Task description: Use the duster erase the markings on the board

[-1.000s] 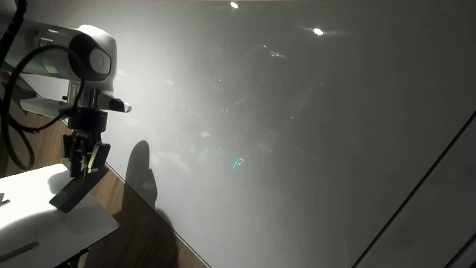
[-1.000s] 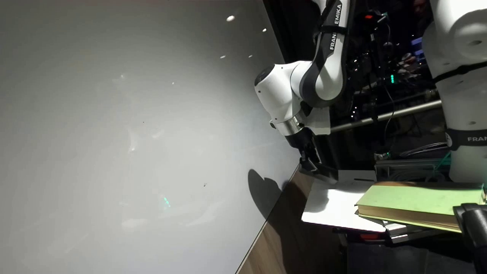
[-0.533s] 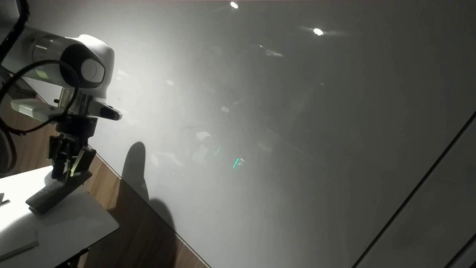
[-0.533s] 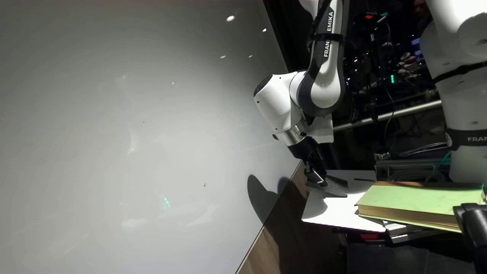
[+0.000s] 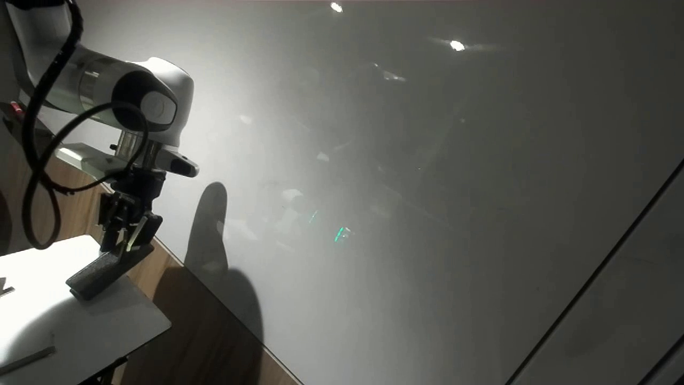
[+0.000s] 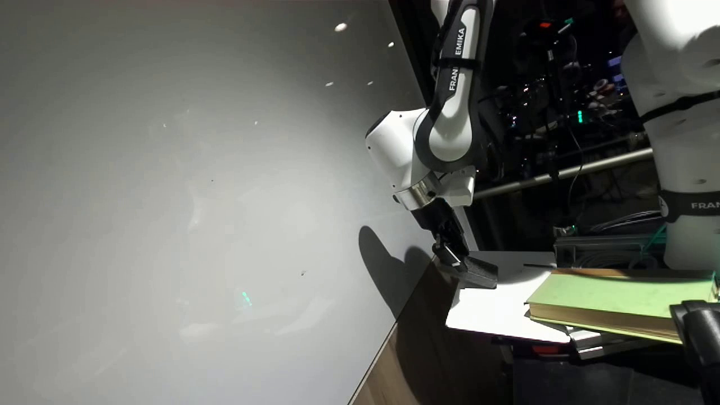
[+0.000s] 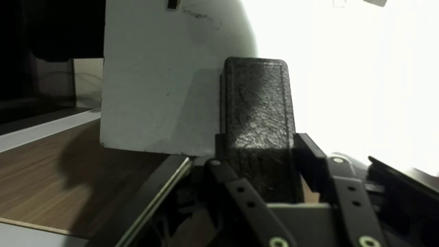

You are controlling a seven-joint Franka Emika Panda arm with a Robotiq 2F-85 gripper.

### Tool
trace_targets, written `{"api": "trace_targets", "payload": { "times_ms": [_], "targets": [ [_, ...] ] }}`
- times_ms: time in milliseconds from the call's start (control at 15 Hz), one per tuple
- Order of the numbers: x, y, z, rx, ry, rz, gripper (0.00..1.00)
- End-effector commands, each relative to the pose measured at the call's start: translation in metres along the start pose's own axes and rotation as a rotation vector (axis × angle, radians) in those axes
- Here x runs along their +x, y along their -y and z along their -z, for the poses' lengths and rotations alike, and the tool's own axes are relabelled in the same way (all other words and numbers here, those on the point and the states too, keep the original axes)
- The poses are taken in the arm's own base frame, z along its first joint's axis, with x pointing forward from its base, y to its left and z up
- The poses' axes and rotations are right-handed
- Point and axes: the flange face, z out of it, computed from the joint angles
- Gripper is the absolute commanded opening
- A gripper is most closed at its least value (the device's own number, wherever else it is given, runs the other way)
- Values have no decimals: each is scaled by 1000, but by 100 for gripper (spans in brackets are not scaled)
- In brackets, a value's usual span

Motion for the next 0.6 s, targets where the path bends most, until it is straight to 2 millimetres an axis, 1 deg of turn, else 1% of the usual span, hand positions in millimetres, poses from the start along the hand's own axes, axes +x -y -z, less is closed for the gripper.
{"api": "trace_targets", "payload": {
  "times_ms": [0,200,533],
  "targets": [
    [7,-4,-9,29,51,4,27],
    [6,-4,-16,36,82,2,27],
    [8,-6,-19,40,116,3,27]
  ]
}}
